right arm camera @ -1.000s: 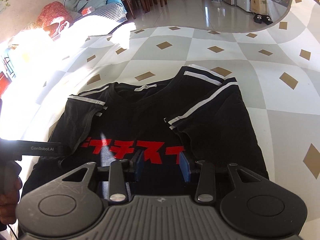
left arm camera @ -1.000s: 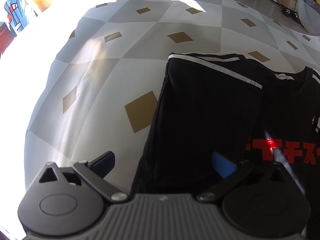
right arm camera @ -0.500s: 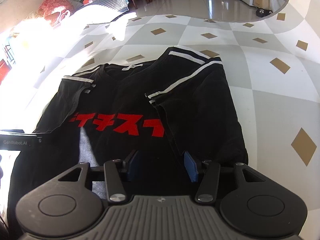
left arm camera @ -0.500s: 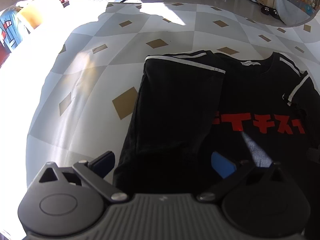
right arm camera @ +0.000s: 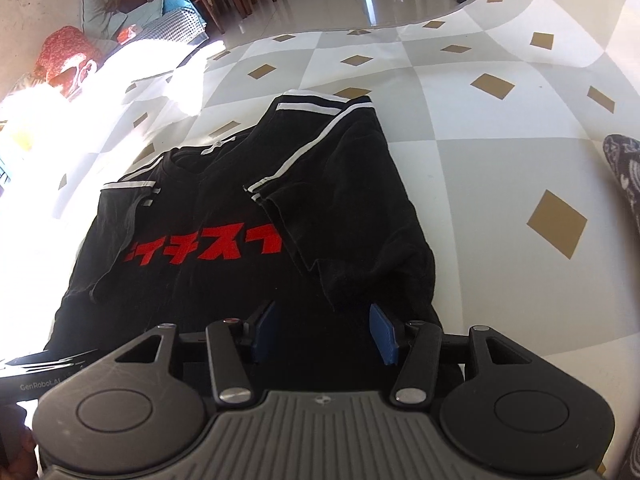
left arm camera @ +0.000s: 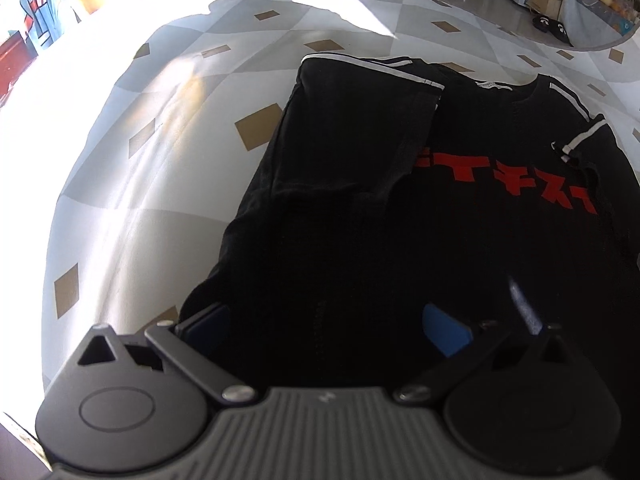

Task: Fold clothes
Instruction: 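Close the right tool on the folded striped pants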

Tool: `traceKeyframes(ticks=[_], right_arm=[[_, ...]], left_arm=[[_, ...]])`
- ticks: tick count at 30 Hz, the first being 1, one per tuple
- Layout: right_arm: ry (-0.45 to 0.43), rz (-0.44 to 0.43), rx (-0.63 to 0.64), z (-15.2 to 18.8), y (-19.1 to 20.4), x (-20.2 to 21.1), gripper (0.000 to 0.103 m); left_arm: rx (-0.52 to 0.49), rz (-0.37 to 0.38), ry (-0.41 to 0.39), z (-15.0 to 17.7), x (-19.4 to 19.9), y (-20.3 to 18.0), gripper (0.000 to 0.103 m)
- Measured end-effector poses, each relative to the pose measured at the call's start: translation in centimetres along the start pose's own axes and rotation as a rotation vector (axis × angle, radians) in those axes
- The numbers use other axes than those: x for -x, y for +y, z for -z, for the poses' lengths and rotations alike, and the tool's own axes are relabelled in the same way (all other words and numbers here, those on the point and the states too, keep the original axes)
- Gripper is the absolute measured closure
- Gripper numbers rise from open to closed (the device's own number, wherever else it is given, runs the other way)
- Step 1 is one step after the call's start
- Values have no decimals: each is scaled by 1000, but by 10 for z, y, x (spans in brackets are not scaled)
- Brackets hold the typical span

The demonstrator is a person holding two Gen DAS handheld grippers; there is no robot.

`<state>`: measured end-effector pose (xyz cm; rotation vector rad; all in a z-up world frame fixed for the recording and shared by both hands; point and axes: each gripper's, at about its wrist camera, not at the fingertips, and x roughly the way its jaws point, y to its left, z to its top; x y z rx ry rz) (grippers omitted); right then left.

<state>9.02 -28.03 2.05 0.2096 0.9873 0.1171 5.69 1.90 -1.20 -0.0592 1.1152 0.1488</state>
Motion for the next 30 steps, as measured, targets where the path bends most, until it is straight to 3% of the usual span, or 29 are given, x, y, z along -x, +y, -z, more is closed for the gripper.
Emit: traceKeyframes(ticks=[9,20,24,30], right_arm=[[-72,33,-142,13,-35,10,52],[-192,41,-119,33,-29,7,52],[-200,5,-183,32,-37,11,52],[-246,-25,-267,22,-47,16,51]], left_arm=[[24,14,-30,25,9,3,0],[24,23,-47,36,16,5,0],[23,26,-53,40,18,5,0],[7,-31,-90,36,22,4,0]])
